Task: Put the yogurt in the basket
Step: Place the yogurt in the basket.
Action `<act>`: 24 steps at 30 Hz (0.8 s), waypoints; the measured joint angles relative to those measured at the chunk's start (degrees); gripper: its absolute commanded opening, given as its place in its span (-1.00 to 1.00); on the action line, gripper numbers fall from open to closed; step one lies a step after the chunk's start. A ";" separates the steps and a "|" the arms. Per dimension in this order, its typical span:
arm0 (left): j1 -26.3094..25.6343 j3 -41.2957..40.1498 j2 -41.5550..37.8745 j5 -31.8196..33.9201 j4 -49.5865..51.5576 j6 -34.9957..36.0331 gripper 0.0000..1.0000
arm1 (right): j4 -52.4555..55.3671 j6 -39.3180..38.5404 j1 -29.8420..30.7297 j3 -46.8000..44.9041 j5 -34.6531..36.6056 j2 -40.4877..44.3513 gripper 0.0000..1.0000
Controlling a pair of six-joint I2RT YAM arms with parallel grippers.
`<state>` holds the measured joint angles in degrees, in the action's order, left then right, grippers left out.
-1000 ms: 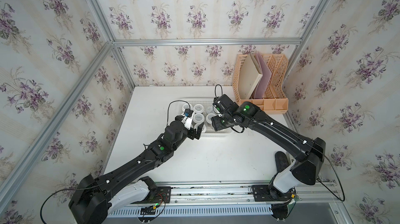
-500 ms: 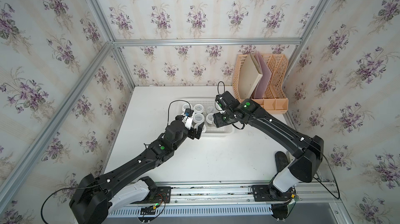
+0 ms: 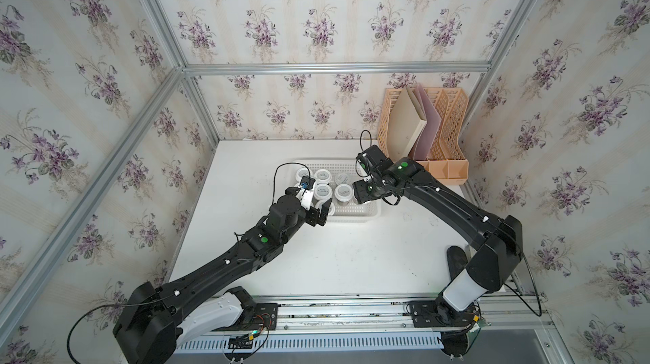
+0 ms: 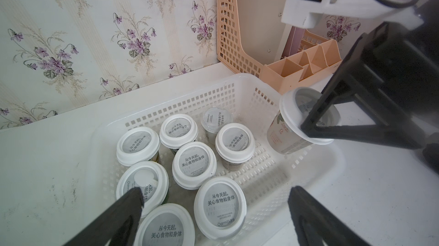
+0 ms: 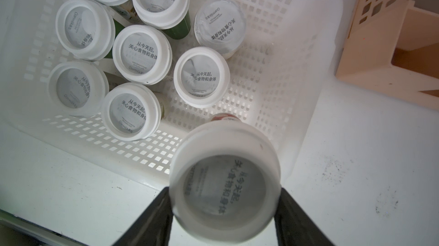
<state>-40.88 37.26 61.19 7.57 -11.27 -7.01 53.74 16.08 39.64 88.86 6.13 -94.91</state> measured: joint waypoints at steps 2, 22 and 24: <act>0.00 0.00 0.04 0.00 0.00 0.00 0.98 | -0.17 -0.28 -0.44 -0.39 -0.46 -0.48 0.35; 0.00 0.59 0.44 0.00 0.39 0.00 0.98 | -3.52 -1.68 -1.81 -5.49 -2.36 -3.78 0.34; 0.00 0.61 0.50 0.00 0.39 0.00 0.98 | -3.98 -1.70 -1.81 -5.57 -2.51 -4.00 0.34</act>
<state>-40.88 37.87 61.69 7.57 -10.87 -7.01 49.76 14.37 37.82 83.29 3.62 -98.91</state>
